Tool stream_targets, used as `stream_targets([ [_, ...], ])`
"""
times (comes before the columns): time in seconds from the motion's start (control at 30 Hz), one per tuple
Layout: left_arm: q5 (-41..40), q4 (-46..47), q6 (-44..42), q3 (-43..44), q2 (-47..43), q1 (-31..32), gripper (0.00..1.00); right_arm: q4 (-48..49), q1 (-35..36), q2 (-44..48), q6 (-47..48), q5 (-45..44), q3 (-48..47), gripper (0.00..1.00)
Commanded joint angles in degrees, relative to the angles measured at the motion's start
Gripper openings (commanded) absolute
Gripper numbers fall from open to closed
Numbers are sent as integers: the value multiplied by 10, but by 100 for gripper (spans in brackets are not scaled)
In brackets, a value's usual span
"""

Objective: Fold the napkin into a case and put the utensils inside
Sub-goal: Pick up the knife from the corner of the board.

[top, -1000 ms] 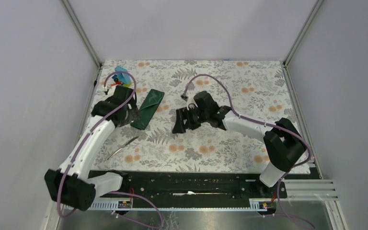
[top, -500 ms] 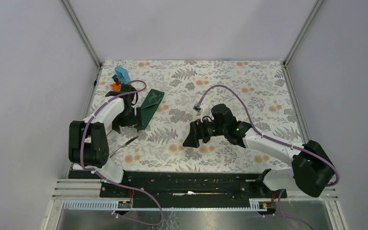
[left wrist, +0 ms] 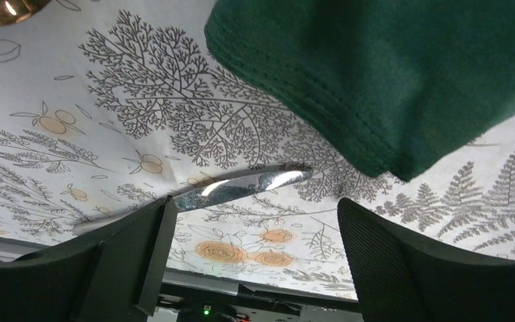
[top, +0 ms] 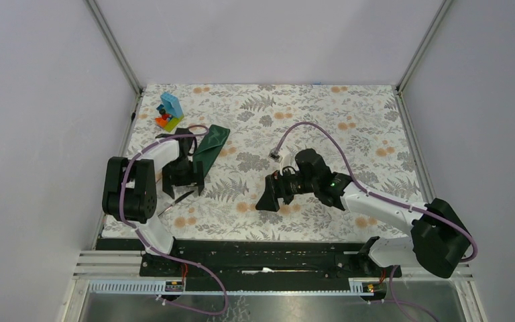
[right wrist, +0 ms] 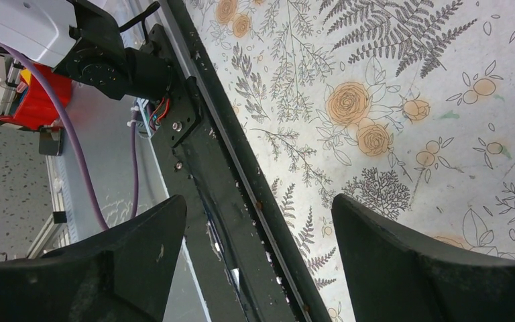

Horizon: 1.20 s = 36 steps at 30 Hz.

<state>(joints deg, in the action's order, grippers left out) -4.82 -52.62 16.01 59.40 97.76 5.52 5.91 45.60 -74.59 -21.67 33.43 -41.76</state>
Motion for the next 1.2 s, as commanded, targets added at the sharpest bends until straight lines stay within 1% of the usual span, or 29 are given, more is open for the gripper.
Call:
stream_targets([
  [0.0,-20,22,30,-3,14,-1,94,17,3,24,13,-13,1,87],
  [0.1,0,30,36,-8,25,-1,82,16,3,26,14,-19,0,87],
  [0.27,-6,39,39,-12,13,-1,75,16,3,29,14,-27,-1,87],
  [0.37,-6,43,38,-14,10,-1,67,17,3,26,12,-28,-3,87],
  [0.6,-8,55,33,-18,5,-1,56,19,3,19,11,-31,-4,87],
  [0.77,-23,62,36,-17,-3,-1,55,25,2,10,6,-26,-4,87],
  [0.8,-31,63,42,-15,-11,-1,58,26,3,9,7,-25,-5,87],
  [0.83,-42,63,55,-12,-22,-1,70,26,3,8,7,-25,-5,87],
  [0.9,-75,56,103,-3,-65,-1,89,29,3,7,5,-23,-4,87],
  [0.93,-92,44,136,4,-82,-2,97,32,2,6,4,-22,-3,87],
  [1.03,-152,-24,259,38,-140,-21,99,33,2,6,2,-19,-2,87],
  [1.07,-161,-49,300,46,-161,-34,99,33,3,8,1,-20,-2,87],
  [1.1,-157,-63,345,39,-187,-50,98,33,3,9,1,-20,0,87],
  [1.13,-129,-67,381,21,-219,-79,99,33,3,11,1,-21,0,87],
  [1.17,-82,-60,417,-11,-254,-115,99,33,3,11,1,-20,0,87],
])
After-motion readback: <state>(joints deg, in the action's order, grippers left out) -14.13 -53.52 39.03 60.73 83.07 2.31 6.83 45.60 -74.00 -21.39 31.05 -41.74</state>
